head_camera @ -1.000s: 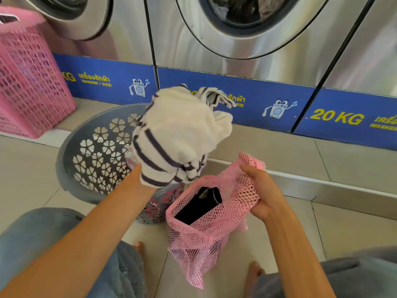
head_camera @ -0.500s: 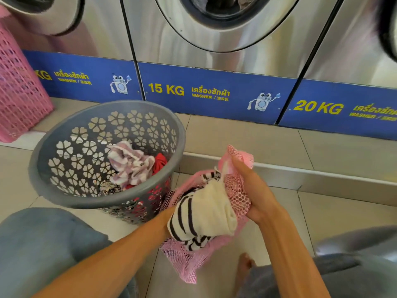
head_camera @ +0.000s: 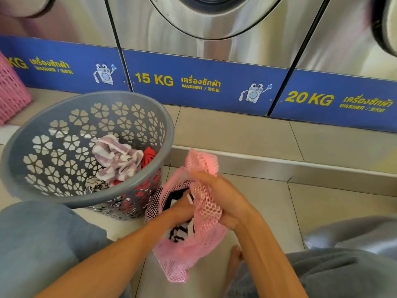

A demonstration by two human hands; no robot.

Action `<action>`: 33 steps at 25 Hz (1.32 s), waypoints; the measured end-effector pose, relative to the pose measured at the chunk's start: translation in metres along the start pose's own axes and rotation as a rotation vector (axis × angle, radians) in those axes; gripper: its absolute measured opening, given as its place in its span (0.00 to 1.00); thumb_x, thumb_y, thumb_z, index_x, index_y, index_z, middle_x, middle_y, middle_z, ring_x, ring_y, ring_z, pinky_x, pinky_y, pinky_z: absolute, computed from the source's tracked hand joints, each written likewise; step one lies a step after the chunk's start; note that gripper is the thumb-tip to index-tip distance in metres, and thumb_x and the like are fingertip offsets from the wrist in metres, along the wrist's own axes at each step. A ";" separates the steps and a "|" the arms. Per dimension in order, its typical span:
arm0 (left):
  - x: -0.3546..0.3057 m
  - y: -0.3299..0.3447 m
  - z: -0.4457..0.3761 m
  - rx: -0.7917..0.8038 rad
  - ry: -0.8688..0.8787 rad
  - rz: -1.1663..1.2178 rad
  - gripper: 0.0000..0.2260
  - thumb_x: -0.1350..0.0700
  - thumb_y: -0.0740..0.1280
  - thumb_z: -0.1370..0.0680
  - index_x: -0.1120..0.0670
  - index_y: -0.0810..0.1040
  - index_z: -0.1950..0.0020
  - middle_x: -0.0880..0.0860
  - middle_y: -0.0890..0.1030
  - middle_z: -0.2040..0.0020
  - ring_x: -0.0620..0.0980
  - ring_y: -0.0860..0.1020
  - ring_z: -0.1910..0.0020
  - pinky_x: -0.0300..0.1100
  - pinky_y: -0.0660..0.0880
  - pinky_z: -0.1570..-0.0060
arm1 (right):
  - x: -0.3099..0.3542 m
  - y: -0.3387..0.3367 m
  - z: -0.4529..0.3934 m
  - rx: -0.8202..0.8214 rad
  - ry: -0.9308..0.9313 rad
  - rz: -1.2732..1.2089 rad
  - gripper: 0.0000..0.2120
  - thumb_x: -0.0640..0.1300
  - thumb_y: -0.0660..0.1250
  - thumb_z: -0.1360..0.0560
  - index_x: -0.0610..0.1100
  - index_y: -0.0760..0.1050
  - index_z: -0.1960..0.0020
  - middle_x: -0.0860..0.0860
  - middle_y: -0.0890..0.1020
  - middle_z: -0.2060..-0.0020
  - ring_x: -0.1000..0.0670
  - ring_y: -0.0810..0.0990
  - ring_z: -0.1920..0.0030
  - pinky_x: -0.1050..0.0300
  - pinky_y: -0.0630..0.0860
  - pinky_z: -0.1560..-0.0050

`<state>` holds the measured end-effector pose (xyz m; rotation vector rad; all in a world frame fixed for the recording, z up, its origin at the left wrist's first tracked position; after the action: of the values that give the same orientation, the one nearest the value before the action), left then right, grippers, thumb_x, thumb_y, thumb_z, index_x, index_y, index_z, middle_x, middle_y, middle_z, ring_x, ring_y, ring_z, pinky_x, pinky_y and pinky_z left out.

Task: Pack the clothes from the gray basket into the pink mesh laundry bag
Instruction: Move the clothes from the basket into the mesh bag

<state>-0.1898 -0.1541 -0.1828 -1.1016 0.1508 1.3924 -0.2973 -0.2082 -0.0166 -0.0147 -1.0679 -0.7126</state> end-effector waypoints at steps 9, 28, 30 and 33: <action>-0.025 -0.013 0.021 0.312 0.135 -0.507 0.18 0.53 0.65 0.20 0.56 0.73 0.31 0.58 0.75 0.34 0.58 0.74 0.38 0.44 0.74 0.45 | -0.009 -0.049 -0.030 -0.338 -0.002 -0.019 0.06 0.39 0.63 0.18 0.37 0.77 0.49 0.47 0.76 0.72 0.49 0.74 0.72 0.53 0.70 0.69; -0.037 -0.203 0.031 -0.410 0.062 -0.006 0.12 0.61 0.64 0.25 0.50 0.83 0.45 0.50 0.83 0.44 0.50 0.79 0.43 0.43 0.74 0.40 | 0.010 0.027 -0.101 -0.207 -0.018 -0.186 0.08 0.46 0.65 0.18 0.41 0.77 0.47 0.45 0.75 0.70 0.48 0.75 0.74 0.57 0.73 0.71; -0.022 -0.206 0.014 -0.391 0.022 -0.076 0.11 0.60 0.65 0.25 0.52 0.83 0.45 0.52 0.83 0.44 0.52 0.79 0.43 0.45 0.76 0.40 | 0.007 0.035 -0.115 -0.185 -0.016 -0.174 0.16 0.49 0.66 0.20 0.38 0.79 0.40 0.39 0.81 0.58 0.40 0.81 0.60 0.48 0.79 0.56; 0.001 -0.211 -0.019 -0.374 -0.076 -0.185 0.09 0.56 0.67 0.26 0.54 0.82 0.48 0.58 0.83 0.46 0.58 0.80 0.44 0.51 0.78 0.45 | 0.003 0.047 -0.131 -0.185 -0.026 -0.130 0.19 0.50 0.64 0.19 0.41 0.79 0.34 0.41 0.86 0.44 0.39 0.85 0.44 0.40 0.80 0.39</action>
<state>-0.0056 -0.1241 -0.0825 -1.3300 -0.2712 1.3225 -0.1672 -0.2178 -0.0646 -0.1143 -1.0308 -0.9298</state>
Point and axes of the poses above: each hand's wrist, its own z-axis away from the middle knuckle, its own y-axis out of the palm, x = y × z, the point moved 1 cm from there along -z, towards the middle knuckle
